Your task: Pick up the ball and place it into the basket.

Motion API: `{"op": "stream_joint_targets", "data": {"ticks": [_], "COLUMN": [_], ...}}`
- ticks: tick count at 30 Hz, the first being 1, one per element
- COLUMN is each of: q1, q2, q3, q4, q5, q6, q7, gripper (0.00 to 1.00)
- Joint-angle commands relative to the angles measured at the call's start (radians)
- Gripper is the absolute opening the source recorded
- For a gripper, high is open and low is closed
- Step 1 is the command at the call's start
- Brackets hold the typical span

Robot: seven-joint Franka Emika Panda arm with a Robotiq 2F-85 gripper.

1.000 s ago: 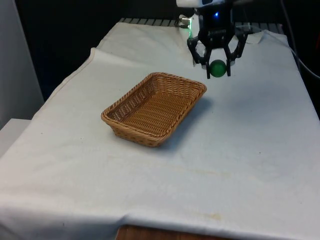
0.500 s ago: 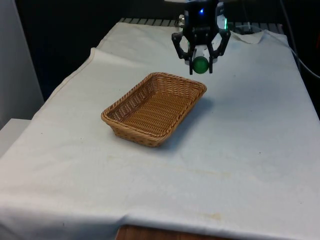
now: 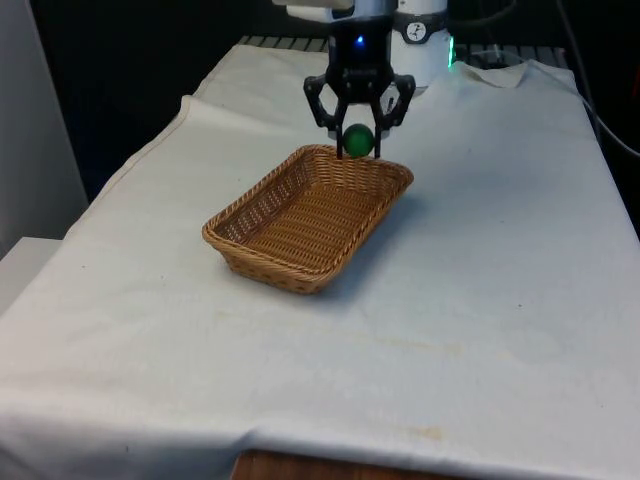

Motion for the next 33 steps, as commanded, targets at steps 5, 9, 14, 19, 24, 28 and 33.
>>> {"op": "stream_joint_targets", "data": {"ticks": [5,9,14,19,24,28,33], "q1": [-0.016,-0.018,-0.023,-0.025,-0.021,-0.019,-0.022], "q2": [0.044,0.069,0.122,0.154,0.18,0.184,0.196], "q3": [-0.012,-0.022,-0.026,-0.026,-0.023,-0.024,-0.019], "q4": [-0.009,-0.01,-0.008,-0.006,-0.004,-0.006,-0.003], "q5": [0.055,0.084,0.152,0.198,0.26,0.28,0.29], "q6": [0.054,0.076,0.113,0.131,0.146,0.148,0.146], "q7": [-0.06,-0.086,-0.126,-0.151,-0.179,-0.194,-0.201], "gripper": [0.0,0.0,0.0,0.0,0.0,0.0,0.0]}}
